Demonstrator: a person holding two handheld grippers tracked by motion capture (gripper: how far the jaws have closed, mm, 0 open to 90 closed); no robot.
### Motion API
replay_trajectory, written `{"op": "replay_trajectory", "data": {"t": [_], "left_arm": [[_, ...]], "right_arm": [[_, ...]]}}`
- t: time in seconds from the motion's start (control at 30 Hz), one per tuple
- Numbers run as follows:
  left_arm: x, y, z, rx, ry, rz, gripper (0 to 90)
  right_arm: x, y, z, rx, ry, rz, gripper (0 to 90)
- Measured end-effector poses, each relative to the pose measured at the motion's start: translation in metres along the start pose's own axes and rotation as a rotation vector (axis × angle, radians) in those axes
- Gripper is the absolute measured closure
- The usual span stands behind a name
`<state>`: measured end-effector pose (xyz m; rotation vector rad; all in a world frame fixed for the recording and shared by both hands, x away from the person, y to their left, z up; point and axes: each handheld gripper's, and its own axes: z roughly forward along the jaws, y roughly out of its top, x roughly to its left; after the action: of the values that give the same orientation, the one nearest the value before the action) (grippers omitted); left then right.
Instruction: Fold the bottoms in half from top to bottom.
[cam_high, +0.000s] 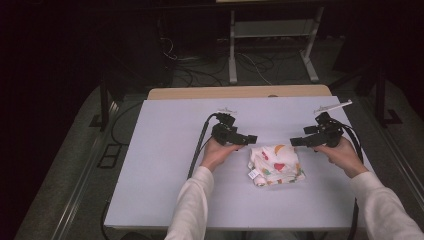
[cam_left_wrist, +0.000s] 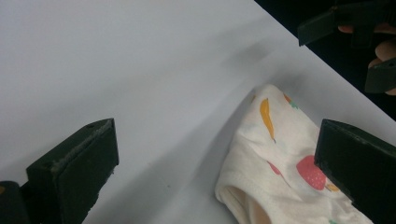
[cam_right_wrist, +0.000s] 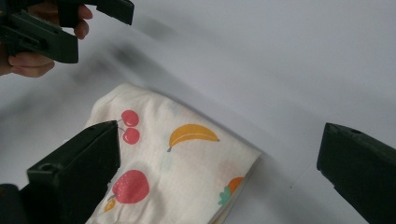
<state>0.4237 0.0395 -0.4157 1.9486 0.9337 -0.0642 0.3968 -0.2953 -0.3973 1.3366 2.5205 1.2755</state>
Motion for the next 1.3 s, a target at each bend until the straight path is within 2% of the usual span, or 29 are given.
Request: {"op": "replay_trajectory", "data": {"t": [0.23, 0.47, 0.67, 0.87, 1.1, 1.3], "left_arm": [[0.007, -0.002, 0.005, 0.003, 0.002, -0.027, 0.0], [0.005, -0.008, 0.020, 0.056, -0.023, -0.013, 0.0], [0.005, -0.012, 0.027, 0.063, -0.042, -0.025, 0.0], [0.001, -0.014, 0.031, 0.098, -0.051, 0.006, 0.2], [0.000, -0.016, 0.033, 0.100, -0.082, 0.012, 12.2], [-0.002, -0.017, 0.036, 0.129, -0.095, 0.024, 20.4]], "right_arm": [[-0.006, 0.000, 0.006, -0.004, 0.000, 0.001, 0.0], [-0.015, -0.003, 0.019, 0.021, -0.012, 0.013, 0.0], [-0.020, -0.006, 0.026, 0.037, -0.017, 0.016, 0.5], [-0.025, -0.009, 0.029, 0.043, 0.002, 0.014, 9.3], [-0.029, -0.011, 0.033, 0.053, 0.023, 0.011, 15.5], [-0.033, -0.014, 0.039, 0.063, 0.052, 0.015, 28.0]]}}
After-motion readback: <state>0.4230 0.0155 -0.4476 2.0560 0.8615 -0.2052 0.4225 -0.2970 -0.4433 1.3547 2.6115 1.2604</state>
